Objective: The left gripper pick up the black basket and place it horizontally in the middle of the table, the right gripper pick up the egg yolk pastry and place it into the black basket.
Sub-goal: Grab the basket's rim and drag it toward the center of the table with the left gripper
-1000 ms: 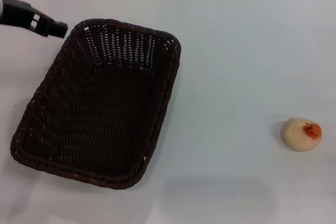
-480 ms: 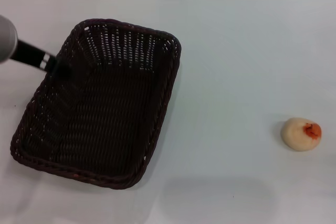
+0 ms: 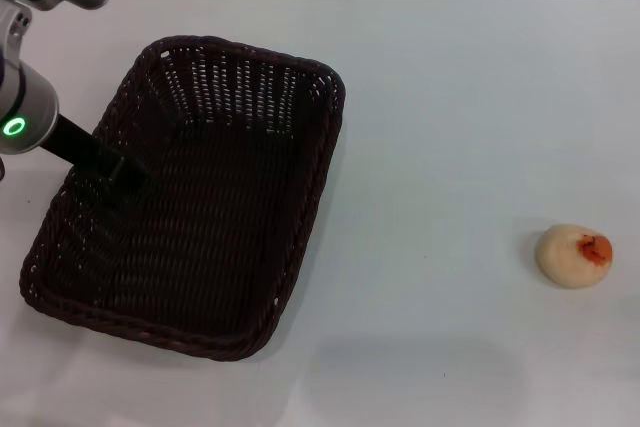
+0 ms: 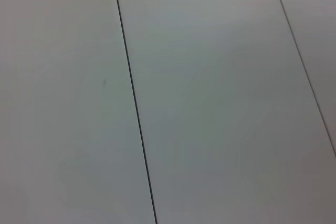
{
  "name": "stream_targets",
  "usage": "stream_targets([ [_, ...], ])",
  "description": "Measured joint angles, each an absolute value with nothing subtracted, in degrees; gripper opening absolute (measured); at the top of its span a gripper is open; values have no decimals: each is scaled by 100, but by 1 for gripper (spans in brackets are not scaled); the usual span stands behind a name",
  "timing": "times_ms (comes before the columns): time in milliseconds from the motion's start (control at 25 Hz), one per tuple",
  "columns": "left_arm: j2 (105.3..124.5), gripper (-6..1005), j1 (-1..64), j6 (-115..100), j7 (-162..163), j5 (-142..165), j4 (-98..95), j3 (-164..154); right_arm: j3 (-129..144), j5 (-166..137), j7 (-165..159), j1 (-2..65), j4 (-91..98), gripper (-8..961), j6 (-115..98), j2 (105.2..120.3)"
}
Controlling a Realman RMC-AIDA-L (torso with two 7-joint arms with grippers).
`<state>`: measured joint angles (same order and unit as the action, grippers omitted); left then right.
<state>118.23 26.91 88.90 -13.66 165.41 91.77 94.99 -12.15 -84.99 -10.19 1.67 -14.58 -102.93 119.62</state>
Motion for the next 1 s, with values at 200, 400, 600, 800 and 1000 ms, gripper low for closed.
stream_targets([
  [200, 11815, 758, 2760, 8919, -1418, 16541, 9118, 9479, -1210, -8499, -1019, 153, -1459, 771, -10304, 11962],
  [400, 11805, 714, 2774, 8908, -1471, 16541, 9081, 9502, -1138, -8499, -1019, 147, -1453, 771, -10309, 11962],
  [600, 11803, 613, 2762, 8906, -1562, 16542, 9132, 9485, -1131, -8498, -1019, 138, -1454, 771, -10320, 11962],
  [800, 11803, 512, 2760, 8921, -1650, 16540, 9162, 9476, -1134, -8498, -1019, 138, -1465, 771, -10330, 11962],
  [1000, 11804, 283, 2780, 8919, -1824, 16540, 9122, 9483, -1134, -8498, -1019, 133, -1471, 771, -10336, 11962],
])
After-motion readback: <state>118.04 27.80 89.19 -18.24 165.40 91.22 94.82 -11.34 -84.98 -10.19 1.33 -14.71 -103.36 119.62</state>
